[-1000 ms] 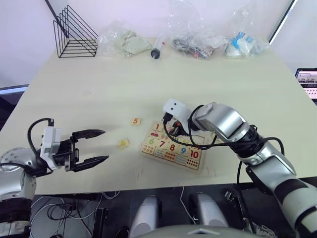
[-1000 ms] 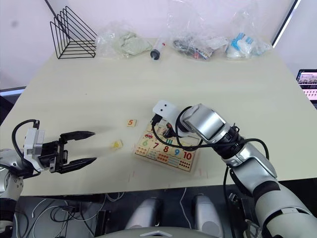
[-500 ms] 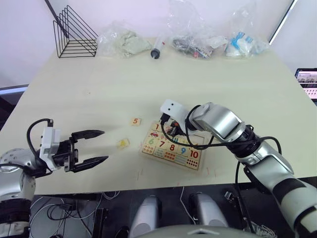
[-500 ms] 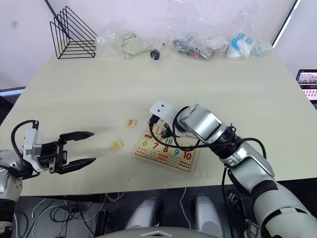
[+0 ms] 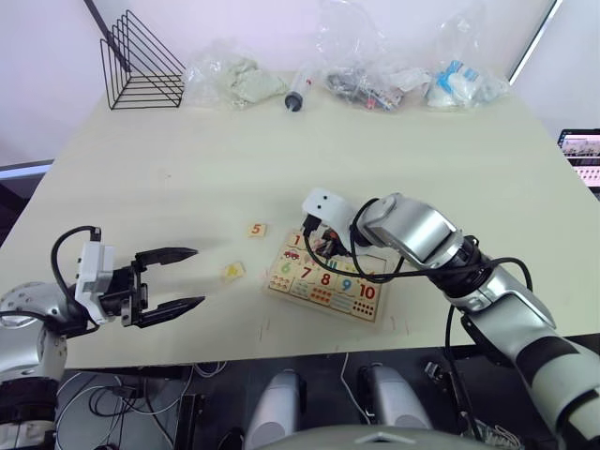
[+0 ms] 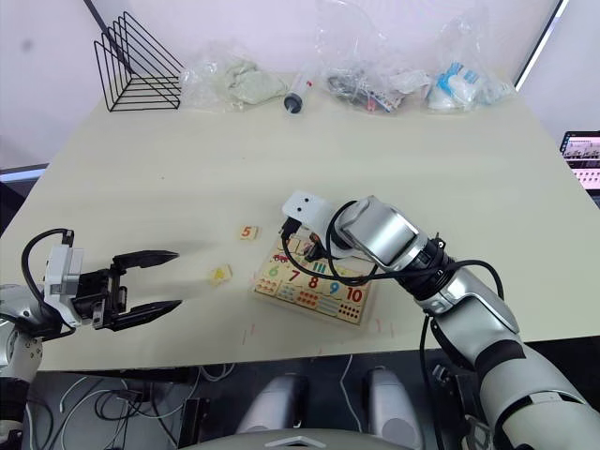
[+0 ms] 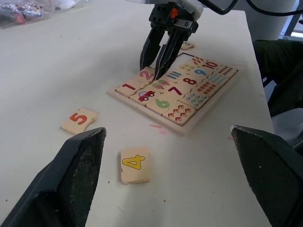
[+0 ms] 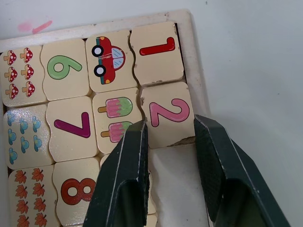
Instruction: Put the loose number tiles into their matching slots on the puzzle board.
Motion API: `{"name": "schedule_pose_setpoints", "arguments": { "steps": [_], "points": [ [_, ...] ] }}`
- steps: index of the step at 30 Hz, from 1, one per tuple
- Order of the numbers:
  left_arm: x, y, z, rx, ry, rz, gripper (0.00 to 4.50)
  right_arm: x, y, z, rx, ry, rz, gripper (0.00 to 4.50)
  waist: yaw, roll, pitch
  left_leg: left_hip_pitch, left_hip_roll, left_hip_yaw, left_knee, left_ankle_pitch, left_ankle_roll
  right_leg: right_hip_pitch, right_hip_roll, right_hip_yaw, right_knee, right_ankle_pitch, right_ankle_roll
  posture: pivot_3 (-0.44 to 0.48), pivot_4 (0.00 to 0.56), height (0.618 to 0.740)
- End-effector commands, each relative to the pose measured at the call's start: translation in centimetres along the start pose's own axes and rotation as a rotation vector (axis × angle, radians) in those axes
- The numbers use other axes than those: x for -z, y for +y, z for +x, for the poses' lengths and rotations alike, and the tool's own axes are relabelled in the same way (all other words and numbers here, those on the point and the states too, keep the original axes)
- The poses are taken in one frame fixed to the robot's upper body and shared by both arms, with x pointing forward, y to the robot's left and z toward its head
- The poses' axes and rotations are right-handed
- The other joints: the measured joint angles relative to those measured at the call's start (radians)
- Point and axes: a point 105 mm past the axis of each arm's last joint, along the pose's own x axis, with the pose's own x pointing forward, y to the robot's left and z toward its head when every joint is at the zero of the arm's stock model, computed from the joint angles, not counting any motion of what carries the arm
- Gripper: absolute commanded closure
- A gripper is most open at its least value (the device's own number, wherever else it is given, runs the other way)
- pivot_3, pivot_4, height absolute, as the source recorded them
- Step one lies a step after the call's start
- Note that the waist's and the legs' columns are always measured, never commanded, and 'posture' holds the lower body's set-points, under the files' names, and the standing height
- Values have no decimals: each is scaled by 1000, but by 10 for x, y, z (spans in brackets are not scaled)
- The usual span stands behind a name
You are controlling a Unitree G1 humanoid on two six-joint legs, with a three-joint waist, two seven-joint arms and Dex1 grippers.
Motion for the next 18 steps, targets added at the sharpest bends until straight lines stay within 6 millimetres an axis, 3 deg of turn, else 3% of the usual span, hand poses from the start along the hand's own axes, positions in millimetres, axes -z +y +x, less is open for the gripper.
{"name": "schedule_pose_setpoints", "arguments": {
  "steps": [1,2,8,18],
  "points": [
    [-9,0,-1,23,2,38,0,-10,5,-3,-13,-28,-46,3666,0,0,0,0,0,0,0,0,0,0,0,0,0,0,0,0,150,740],
    [-9,0,-1,23,2,38,0,-10,5,-3,-15,-28,-48,3666,0,0,0,0,0,0,0,0,0,0,0,0,0,0,0,0,150,740],
    [-9,0,0,23,3,40,0,-11,6,-3,-20,-33,-56,938,0,0,0,0,0,0,0,0,0,0,0,0,0,0,0,0,150,740],
    [-8,0,0,23,6,41,0,-12,5,-7,-27,-37,-68,938,1,0,0,0,0,0,0,0,0,0,0,0,0,0,0,0,150,740]
  ]
}}
